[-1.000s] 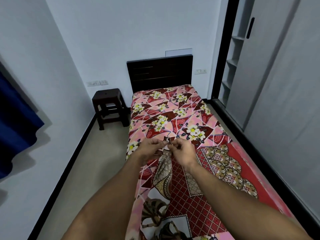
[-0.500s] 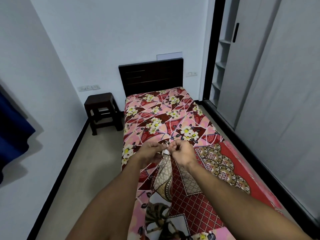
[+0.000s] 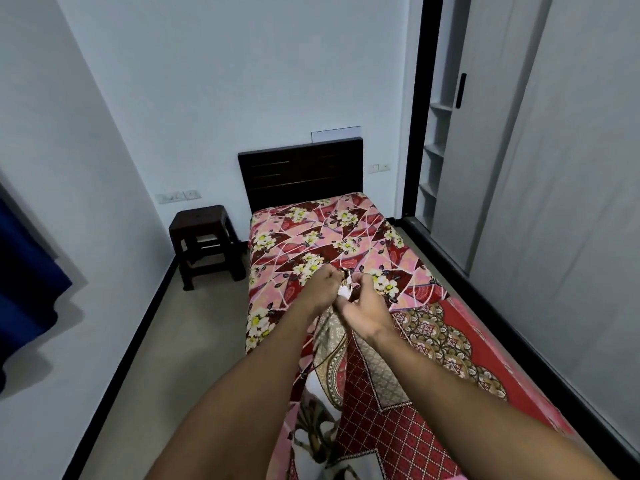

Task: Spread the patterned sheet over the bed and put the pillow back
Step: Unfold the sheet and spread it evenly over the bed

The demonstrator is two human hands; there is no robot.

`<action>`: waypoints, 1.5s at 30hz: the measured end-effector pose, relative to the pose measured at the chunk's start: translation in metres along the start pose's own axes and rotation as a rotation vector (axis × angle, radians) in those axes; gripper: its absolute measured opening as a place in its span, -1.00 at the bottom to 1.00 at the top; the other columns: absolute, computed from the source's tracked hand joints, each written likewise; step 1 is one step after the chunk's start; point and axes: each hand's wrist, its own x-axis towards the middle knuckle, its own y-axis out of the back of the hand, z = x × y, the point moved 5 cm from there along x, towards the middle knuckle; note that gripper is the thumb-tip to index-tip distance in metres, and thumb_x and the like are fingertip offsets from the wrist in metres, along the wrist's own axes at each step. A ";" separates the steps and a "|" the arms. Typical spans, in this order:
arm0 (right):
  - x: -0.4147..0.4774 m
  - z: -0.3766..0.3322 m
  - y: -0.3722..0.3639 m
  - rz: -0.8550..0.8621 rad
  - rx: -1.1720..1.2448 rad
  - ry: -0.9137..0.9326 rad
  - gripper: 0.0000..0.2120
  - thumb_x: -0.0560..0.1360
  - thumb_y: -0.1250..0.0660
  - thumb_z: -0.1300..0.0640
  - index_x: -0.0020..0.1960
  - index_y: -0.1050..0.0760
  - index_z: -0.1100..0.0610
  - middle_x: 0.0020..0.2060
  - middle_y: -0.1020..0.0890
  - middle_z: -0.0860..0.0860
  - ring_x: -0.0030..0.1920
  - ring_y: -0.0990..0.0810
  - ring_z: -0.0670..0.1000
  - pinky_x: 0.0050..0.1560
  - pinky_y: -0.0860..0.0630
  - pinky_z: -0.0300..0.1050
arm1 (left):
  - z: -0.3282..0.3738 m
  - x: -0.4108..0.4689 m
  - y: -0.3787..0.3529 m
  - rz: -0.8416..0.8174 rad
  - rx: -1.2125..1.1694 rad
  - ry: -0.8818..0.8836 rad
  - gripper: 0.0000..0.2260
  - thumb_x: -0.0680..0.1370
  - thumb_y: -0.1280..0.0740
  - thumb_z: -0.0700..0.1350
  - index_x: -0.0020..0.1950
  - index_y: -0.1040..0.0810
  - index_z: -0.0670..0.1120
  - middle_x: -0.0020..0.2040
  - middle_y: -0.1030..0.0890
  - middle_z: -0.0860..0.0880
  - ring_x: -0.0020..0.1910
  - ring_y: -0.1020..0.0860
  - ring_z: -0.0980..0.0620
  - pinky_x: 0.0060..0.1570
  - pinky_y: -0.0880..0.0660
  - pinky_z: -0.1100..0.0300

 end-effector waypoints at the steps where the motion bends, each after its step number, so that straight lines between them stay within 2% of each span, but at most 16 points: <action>1: -0.002 -0.007 0.001 0.020 -0.041 0.011 -0.56 0.51 -0.38 -0.01 0.30 -0.26 -0.08 -0.18 -0.65 0.00 -0.30 -0.61 -0.02 -0.15 -0.68 0.04 | 0.007 0.003 0.004 0.009 0.036 -0.026 -0.81 0.68 -0.13 -0.09 -0.01 -0.44 -0.16 -0.12 -0.47 -0.09 -0.17 -0.40 0.00 -0.13 -0.33 0.06; 3: 0.000 -0.024 0.007 0.100 -0.104 0.039 -0.57 0.51 -0.37 0.00 0.34 -0.36 0.02 -0.16 -0.68 -0.01 -0.34 -0.58 -0.07 -0.23 -0.63 -0.08 | 0.019 0.006 0.012 0.054 0.123 -0.083 -0.82 0.66 -0.16 -0.10 -0.01 -0.45 -0.18 -0.12 -0.53 -0.14 -0.17 -0.43 -0.03 -0.12 -0.40 0.02; 6: 0.010 -0.051 0.024 0.183 -0.191 0.090 -0.97 0.53 -0.33 0.15 -0.03 -0.54 0.08 -0.28 -0.64 -0.03 -0.38 -0.53 -0.07 -0.27 -0.58 -0.16 | 0.028 0.011 0.027 0.169 0.175 -0.152 -0.86 0.65 -0.16 -0.12 -0.08 -0.41 -0.11 -0.14 -0.54 -0.13 -0.19 -0.44 -0.05 -0.17 -0.39 0.05; 9: 0.017 -0.067 0.040 0.225 -0.277 0.090 -0.93 0.55 -0.30 0.16 -0.12 -0.51 0.07 -0.31 -0.64 -0.02 -0.34 -0.63 -0.04 -0.32 -0.60 -0.14 | 0.035 0.018 0.032 0.177 0.128 -0.152 -0.84 0.66 -0.16 -0.07 -0.06 -0.42 -0.11 -0.12 -0.55 -0.11 -0.16 -0.48 -0.09 -0.15 -0.41 0.04; 14: 0.017 -0.074 0.045 0.097 -0.001 0.111 -0.85 0.52 -0.34 0.01 -0.10 -0.46 0.08 -0.19 -0.69 0.12 -0.33 -0.57 -0.01 -0.21 -0.64 0.02 | 0.064 0.024 0.032 0.043 0.046 -0.107 -0.80 0.67 -0.22 -0.15 -0.16 -0.43 -0.09 -0.24 -0.48 -0.08 -0.29 -0.39 0.00 -0.25 -0.32 0.12; 18: 0.020 -0.063 0.046 0.028 -0.071 0.049 -0.50 0.34 -0.42 -0.31 -0.06 -0.48 0.11 -0.17 -0.70 0.15 -0.28 -0.60 0.05 -0.10 -0.64 0.15 | 0.066 0.028 0.034 -0.015 0.026 -0.059 -0.80 0.66 -0.26 -0.11 -0.16 -0.45 -0.07 -0.32 -0.43 -0.03 -0.39 -0.35 0.03 -0.40 -0.28 0.19; 22: 0.032 -0.060 0.058 0.102 -0.152 0.011 -0.89 0.51 -0.45 0.08 -0.12 -0.55 0.08 -0.23 -0.72 0.07 -0.17 -0.72 0.09 -0.09 -0.67 0.18 | 0.070 0.026 0.029 0.089 0.129 -0.124 -0.77 0.64 -0.12 -0.23 -0.21 -0.36 -0.07 -0.34 -0.38 -0.07 -0.36 -0.32 -0.02 -0.29 -0.29 0.05; 24: 0.029 -0.063 0.064 0.098 -0.266 -0.020 -0.86 0.47 -0.49 0.17 -0.06 -0.54 0.06 -0.24 -0.71 0.03 -0.21 -0.72 0.01 -0.15 -0.69 0.06 | 0.071 0.024 0.029 0.150 0.163 -0.118 -0.79 0.66 -0.07 -0.20 -0.16 -0.33 -0.08 -0.30 -0.38 -0.06 -0.34 -0.33 -0.03 -0.30 -0.30 0.06; 27: 0.023 -0.070 0.077 0.151 -0.491 -0.122 -0.86 0.43 -0.49 0.14 -0.07 -0.54 0.08 -0.28 -0.66 -0.04 -0.27 -0.66 -0.08 -0.26 -0.64 -0.12 | 0.090 0.016 0.024 0.169 0.229 -0.150 -0.85 0.70 -0.03 -0.15 0.05 -0.37 -0.10 -0.17 -0.45 -0.06 -0.24 -0.40 -0.01 -0.25 -0.34 0.10; 29: 0.022 -0.069 0.083 0.141 -0.430 -0.257 -0.89 0.48 -0.42 0.09 -0.15 -0.55 0.12 -0.29 -0.65 -0.03 -0.25 -0.68 -0.06 -0.24 -0.65 -0.13 | 0.107 0.009 0.021 0.212 0.201 -0.169 -0.82 0.67 -0.04 -0.20 0.18 -0.39 -0.12 -0.16 -0.46 -0.05 -0.22 -0.41 -0.01 -0.20 -0.36 0.07; 32: 0.026 -0.060 0.088 0.026 -0.207 -0.439 -0.80 0.57 -0.34 0.07 -0.02 -0.53 0.23 -0.15 -0.67 0.11 -0.16 -0.75 0.10 -0.11 -0.71 0.05 | 0.124 0.013 0.026 0.245 0.132 -0.205 -0.84 0.67 -0.04 -0.18 0.07 -0.40 -0.09 -0.13 -0.46 -0.06 -0.15 -0.44 -0.05 -0.12 -0.42 0.00; 35: 0.033 -0.062 0.112 -0.038 -0.258 -0.479 -0.67 0.57 -0.42 -0.01 0.05 -0.52 0.28 -0.16 -0.69 0.18 -0.33 -0.72 0.11 -0.31 -0.69 -0.03 | 0.135 0.020 0.043 0.262 0.209 -0.259 -0.82 0.70 -0.04 -0.10 0.04 -0.41 -0.09 -0.10 -0.50 -0.06 -0.10 -0.46 -0.05 -0.13 -0.37 0.03; 37: 0.042 -0.082 0.137 0.078 -0.342 -0.405 -0.69 0.51 -0.50 0.03 0.02 -0.57 0.27 -0.18 -0.71 0.15 -0.35 -0.71 0.10 -0.37 -0.66 -0.05 | 0.140 0.017 0.052 0.350 0.298 -0.271 -0.75 0.72 -0.04 -0.02 0.05 -0.44 -0.11 -0.11 -0.51 -0.05 -0.08 -0.49 -0.09 -0.12 -0.37 0.04; 40: 0.053 -0.129 0.166 0.344 -0.439 -0.204 -0.86 0.50 -0.41 0.18 0.03 -0.61 0.22 -0.01 -0.69 0.16 -0.11 -0.70 0.16 -0.11 -0.69 0.02 | 0.140 0.016 0.054 0.484 0.347 -0.155 -0.72 0.72 -0.04 -0.03 0.19 -0.45 -0.16 -0.06 -0.56 -0.08 -0.06 -0.54 -0.12 -0.08 -0.45 0.03; 43: 0.057 -0.161 0.175 0.470 -0.417 -0.103 -0.75 0.54 -0.30 0.24 0.19 -0.60 0.17 0.16 -0.64 0.19 0.12 -0.64 0.20 0.05 -0.57 -0.03 | 0.140 0.028 0.044 0.394 0.104 0.074 -0.73 0.70 -0.08 -0.12 0.31 -0.44 -0.19 0.15 -0.61 -0.15 -0.04 -0.60 -0.11 -0.01 -0.59 0.00; 45: 0.061 -0.172 0.177 0.483 -0.414 -0.046 -0.69 0.55 -0.28 0.26 0.25 -0.60 0.11 0.22 -0.62 0.18 0.22 -0.60 0.22 0.14 -0.53 -0.04 | 0.151 0.032 0.041 0.360 -0.230 0.153 -0.68 0.69 -0.10 -0.17 0.41 -0.43 -0.21 0.31 -0.56 -0.17 0.10 -0.60 -0.14 0.12 -0.60 0.00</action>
